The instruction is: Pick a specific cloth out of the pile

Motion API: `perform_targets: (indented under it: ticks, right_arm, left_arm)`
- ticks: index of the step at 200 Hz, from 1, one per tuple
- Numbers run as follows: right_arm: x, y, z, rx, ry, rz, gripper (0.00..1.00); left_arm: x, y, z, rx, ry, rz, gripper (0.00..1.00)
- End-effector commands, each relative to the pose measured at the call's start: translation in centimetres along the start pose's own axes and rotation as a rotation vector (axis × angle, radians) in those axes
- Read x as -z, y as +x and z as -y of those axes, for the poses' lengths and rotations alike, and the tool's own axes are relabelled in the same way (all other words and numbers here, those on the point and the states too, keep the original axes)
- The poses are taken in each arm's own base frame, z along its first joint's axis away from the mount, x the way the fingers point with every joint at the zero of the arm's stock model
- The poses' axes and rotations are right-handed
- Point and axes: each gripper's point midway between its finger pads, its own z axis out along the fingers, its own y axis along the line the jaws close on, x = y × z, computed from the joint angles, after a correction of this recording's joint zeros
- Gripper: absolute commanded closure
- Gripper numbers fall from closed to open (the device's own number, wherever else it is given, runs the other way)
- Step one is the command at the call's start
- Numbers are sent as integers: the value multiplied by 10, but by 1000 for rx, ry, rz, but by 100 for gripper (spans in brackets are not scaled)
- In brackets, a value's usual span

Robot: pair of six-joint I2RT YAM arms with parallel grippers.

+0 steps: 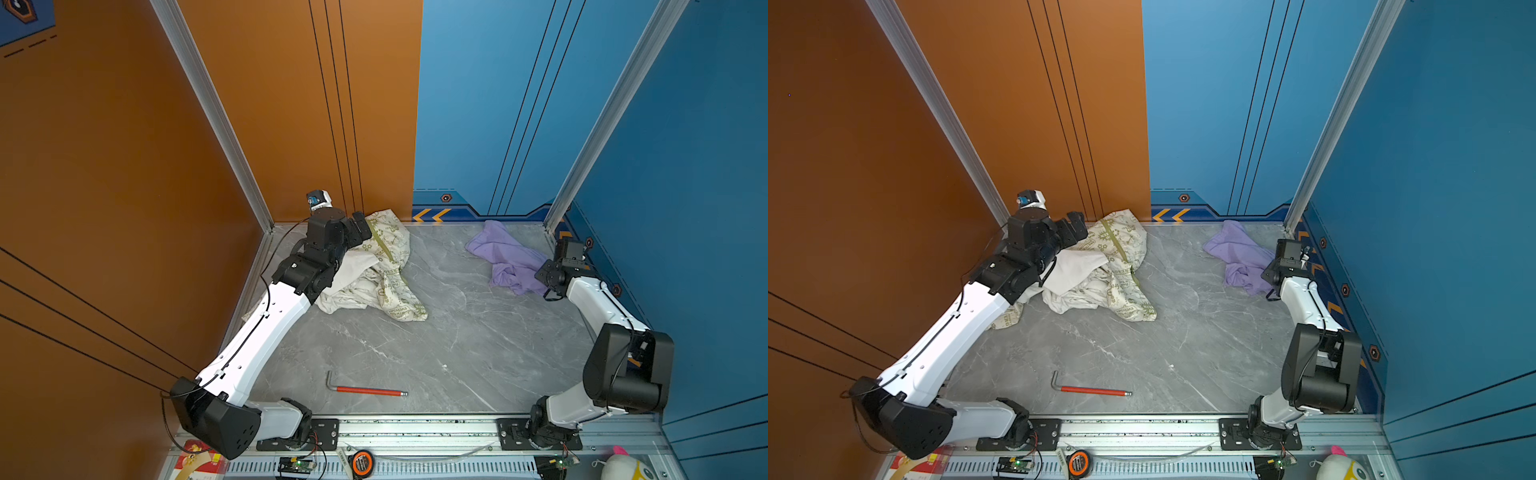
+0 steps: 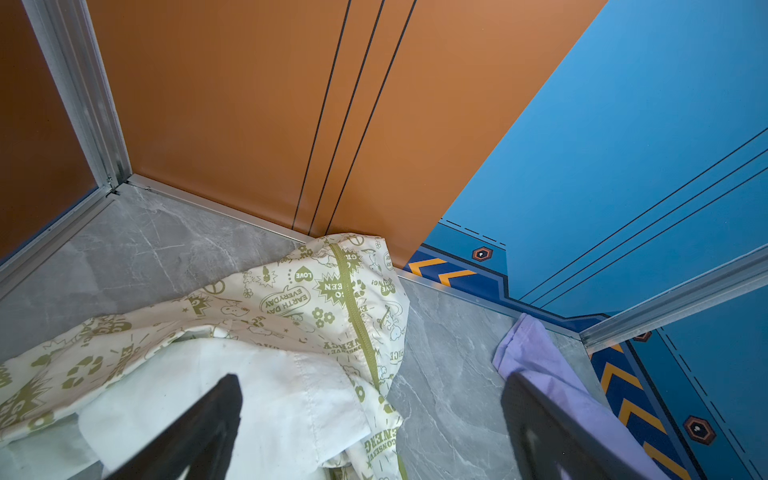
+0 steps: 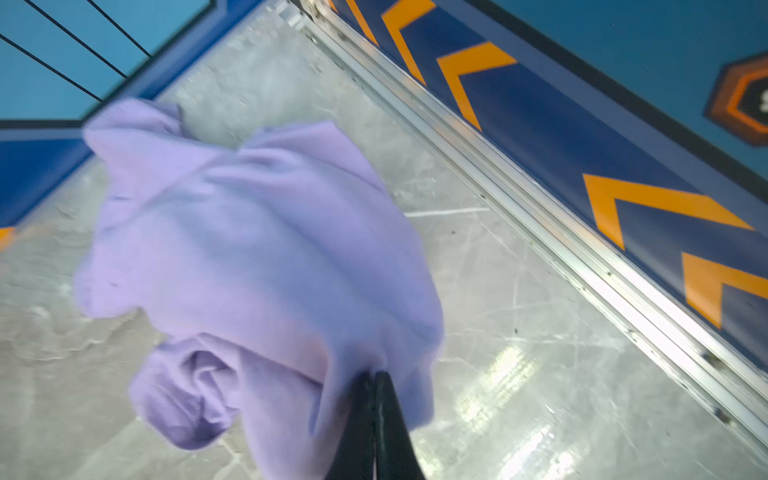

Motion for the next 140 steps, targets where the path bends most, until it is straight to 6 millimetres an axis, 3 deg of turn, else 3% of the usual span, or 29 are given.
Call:
perform_targets:
  ticks: [1, 27, 50, 76, 107, 140]
  right_arm:
    - [-11, 42, 38, 39, 132, -131, 100]
    - [-23, 82, 54, 59, 180, -270, 99]
    - [-27, 103, 62, 78, 208, -353, 96]
    - [-26, 112, 62, 87, 203, -391, 80]
    - [-20, 104, 51, 61, 148, -382, 49]
    - [6, 65, 40, -21, 104, -244, 26]
  left_arm:
    - [-5, 0, 4, 10, 0, 17, 2]
    - [-7, 3, 9, 7, 5, 9, 2]
    - [-9, 5, 13, 5, 9, 5, 2]
    - [-9, 5, 14, -2, 8, 6, 2]
    - [-5, 5, 8, -17, -13, 19, 2]
    - [0, 3, 0, -37, -39, 37, 2]
